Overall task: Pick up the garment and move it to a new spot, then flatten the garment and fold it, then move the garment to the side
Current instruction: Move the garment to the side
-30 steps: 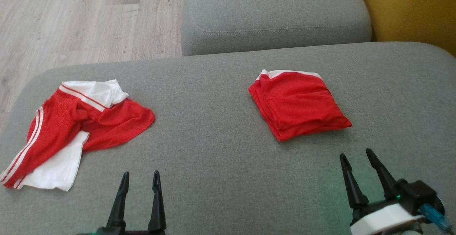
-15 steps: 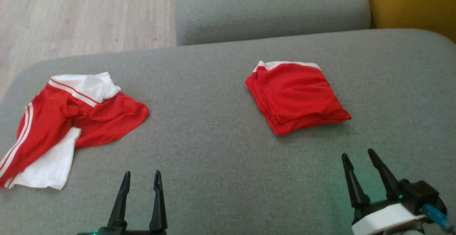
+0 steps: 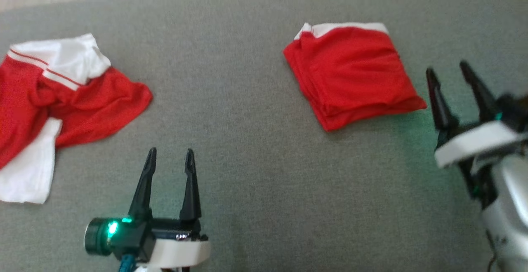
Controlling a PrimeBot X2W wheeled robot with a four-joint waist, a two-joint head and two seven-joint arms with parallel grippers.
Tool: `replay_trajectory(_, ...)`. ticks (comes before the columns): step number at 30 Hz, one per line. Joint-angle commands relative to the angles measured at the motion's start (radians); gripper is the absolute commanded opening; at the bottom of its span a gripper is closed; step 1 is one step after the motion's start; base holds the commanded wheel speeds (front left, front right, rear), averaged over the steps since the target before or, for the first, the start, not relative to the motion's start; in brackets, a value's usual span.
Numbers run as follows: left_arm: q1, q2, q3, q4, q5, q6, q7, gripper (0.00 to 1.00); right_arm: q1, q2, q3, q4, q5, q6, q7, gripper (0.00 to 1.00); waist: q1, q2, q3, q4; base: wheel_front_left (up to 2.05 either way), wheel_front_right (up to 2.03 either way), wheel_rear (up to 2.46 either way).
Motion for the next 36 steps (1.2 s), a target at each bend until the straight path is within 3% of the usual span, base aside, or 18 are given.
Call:
replay_trajectory(1,-0.034,-0.002,0.019,-0.028,0.009,0.002,-0.005,1.00,-0.037,-0.028,0.023,-0.010,0.023,-0.001,0.023,1.00,-0.0005,0.0000,0.047,0.004,0.00,0.00,0.00)
replay_trajectory(11,-0.100,-0.002,-0.020,-0.011,0.002,0.009,-0.005,1.00,-0.216,-0.120,0.157,0.177,0.279,-0.001,0.301,1.00,-0.0005,0.0000,0.101,0.040,0.00,0.00,0.00)
replay_trajectory(12,-0.105,-0.002,-0.021,-0.010,0.001,0.010,-0.005,1.00,-0.221,-0.126,0.179,0.182,0.312,-0.001,0.324,0.96,-0.0005,0.0000,0.104,0.042,0.00,0.00,0.00)
replay_trajectory(15,-0.114,-0.002,-0.021,-0.008,-0.003,0.014,-0.005,1.00,-0.230,-0.152,0.234,0.179,0.387,-0.001,0.363,0.00,-0.0005,0.0000,0.111,0.043,0.00,0.00,0.00)
replay_trajectory(19,-0.122,-0.002,-0.014,-0.011,-0.011,0.020,-0.005,1.00,-0.241,-0.180,0.279,0.160,0.460,-0.001,0.357,0.00,-0.0005,0.0000,0.120,0.026,0.00,0.00,0.00)
replay_trajectory(26,-0.145,-0.002,-0.005,-0.014,0.001,0.011,-0.005,1.00,-0.294,-0.237,0.291,0.200,0.470,-0.001,0.269,0.00,-0.0005,0.0000,0.156,-0.031,0.00,0.00,0.00)
replay_trajectory(36,-0.233,0.001,0.024,-0.010,0.063,-0.036,-0.005,1.00,-0.416,-0.394,0.196,0.304,0.451,-0.001,0.189,0.00,-0.0005,0.0000,0.308,-0.122,0.00,0.00,0.00)
